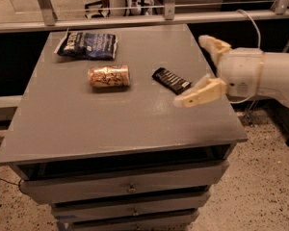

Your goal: Knock orange can over

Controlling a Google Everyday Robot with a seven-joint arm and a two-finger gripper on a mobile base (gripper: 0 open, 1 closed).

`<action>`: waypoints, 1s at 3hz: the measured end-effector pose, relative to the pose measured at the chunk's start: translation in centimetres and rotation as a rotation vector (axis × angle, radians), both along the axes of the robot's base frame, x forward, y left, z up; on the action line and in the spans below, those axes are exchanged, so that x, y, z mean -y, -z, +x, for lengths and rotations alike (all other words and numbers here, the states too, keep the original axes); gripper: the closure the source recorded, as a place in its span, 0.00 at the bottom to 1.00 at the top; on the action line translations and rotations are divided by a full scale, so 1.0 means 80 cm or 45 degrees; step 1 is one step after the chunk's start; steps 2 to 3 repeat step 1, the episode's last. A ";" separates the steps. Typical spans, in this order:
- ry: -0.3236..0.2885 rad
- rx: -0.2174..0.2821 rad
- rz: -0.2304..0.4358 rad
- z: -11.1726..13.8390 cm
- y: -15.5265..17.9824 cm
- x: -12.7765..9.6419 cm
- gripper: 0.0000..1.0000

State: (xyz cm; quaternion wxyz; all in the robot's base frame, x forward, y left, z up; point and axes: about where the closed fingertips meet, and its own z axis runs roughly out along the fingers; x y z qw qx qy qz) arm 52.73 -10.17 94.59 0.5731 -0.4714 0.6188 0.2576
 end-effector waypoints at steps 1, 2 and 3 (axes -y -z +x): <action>0.094 0.001 0.016 -0.013 -0.005 0.046 0.00; 0.094 0.001 0.016 -0.013 -0.005 0.046 0.00; 0.094 0.001 0.016 -0.013 -0.005 0.046 0.00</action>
Offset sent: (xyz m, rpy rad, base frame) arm 0.0000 0.0000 0.0000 0.0000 0.0000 0.0000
